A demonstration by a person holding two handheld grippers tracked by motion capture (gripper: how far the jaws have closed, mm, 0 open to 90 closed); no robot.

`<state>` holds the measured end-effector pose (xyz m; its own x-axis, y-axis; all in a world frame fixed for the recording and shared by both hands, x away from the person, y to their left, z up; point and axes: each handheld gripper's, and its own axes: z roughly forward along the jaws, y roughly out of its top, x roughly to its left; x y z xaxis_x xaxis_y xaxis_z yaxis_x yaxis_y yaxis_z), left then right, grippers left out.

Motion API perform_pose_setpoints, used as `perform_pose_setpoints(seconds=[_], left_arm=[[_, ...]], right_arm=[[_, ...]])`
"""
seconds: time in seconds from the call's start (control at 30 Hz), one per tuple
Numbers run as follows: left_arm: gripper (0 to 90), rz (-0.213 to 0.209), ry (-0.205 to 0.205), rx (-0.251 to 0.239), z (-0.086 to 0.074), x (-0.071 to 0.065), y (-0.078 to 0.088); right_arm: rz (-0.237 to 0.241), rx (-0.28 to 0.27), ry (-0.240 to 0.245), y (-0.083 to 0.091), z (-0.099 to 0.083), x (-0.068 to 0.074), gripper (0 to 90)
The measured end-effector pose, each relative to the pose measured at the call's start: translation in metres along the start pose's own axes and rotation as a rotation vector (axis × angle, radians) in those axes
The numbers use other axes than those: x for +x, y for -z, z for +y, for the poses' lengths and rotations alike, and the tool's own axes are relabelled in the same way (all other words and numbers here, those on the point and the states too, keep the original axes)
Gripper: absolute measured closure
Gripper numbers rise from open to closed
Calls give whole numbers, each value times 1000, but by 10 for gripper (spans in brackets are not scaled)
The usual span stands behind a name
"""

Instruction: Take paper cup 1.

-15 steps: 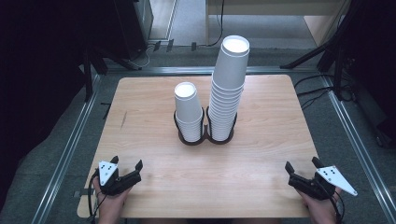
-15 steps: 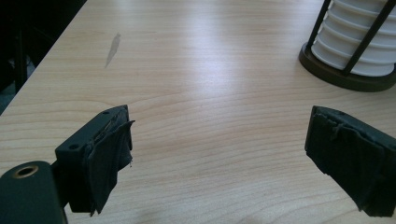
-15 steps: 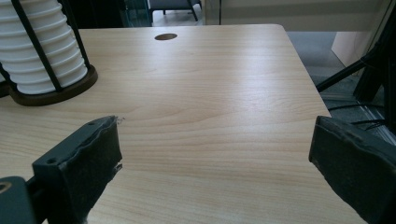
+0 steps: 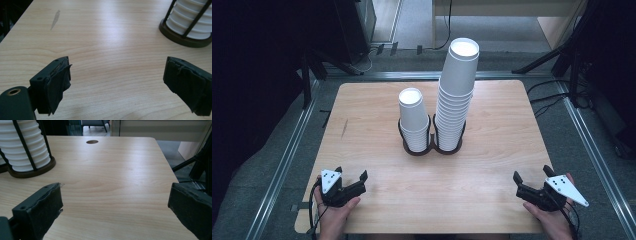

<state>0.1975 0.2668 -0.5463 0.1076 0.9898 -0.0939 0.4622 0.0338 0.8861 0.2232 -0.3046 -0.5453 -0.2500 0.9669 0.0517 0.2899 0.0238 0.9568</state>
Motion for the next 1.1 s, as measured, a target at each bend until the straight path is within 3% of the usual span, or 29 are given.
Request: perform_pose_setpoints(seconds=[0.07,0.33,0.53,0.77,1.0,1.1], left_arm=[[75,-2,-23,-8,0,-2,1],[76,-44,-51,-34,7,-18,3],[76,-105,-37,-58,20,-34,4],[76,-167,-49,-86,37,-54,3],[76,-244,-64,-127,67,-86,-4],[76,-249,-78,-138,73,-95,-5]], right_arm=[[-9,-10,-19,1,5,6,0],[-40,-71,-3,4,23,22,36],[-34,-87,-16,4,37,26,47],[-5,-107,-23,5,60,31,58],[34,-137,-20,-2,87,49,58],[36,-140,-9,-4,94,53,58]])
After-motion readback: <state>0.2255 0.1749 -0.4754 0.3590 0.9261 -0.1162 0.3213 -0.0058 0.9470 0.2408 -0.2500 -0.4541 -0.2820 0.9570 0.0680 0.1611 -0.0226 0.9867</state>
